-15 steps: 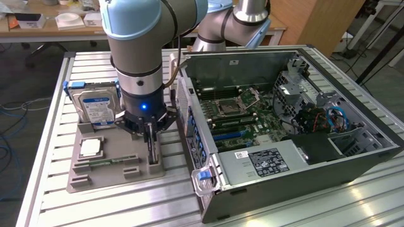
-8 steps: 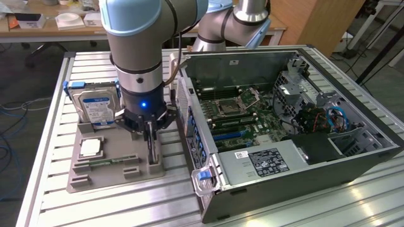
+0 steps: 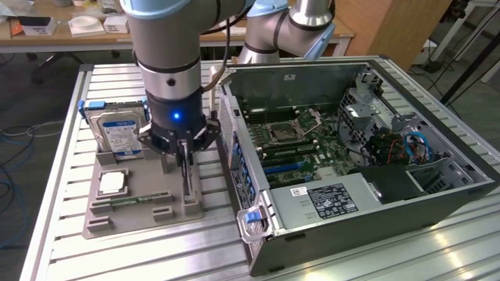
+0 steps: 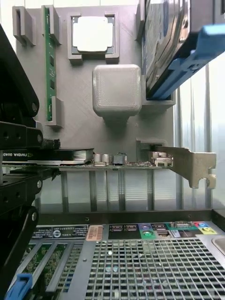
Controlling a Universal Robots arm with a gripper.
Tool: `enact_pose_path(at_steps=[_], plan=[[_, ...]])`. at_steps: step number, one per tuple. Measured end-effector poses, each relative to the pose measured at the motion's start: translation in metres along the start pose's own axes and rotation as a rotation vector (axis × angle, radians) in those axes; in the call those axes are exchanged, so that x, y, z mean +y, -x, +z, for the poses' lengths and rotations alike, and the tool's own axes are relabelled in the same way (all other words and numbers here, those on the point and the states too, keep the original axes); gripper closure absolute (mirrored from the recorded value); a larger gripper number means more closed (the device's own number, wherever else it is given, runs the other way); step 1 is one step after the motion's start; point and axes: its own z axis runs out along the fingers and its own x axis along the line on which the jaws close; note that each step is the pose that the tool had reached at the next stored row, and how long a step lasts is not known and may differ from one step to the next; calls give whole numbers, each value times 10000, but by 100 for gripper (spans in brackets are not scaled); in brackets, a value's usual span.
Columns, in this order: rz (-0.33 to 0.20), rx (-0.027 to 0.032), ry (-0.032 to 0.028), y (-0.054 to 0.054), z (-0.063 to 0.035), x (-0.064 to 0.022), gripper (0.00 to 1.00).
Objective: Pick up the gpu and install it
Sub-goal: 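Pick up the gpu and move the gpu toward the slot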
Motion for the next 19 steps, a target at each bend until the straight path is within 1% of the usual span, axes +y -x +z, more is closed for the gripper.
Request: enact_pose_path(at_steps=[4, 11, 19], plan=[[0, 1, 1, 4, -182, 8, 74], [2, 34, -2, 12, -501, 22, 74], [2, 51, -3, 20, -864, 38, 74]])
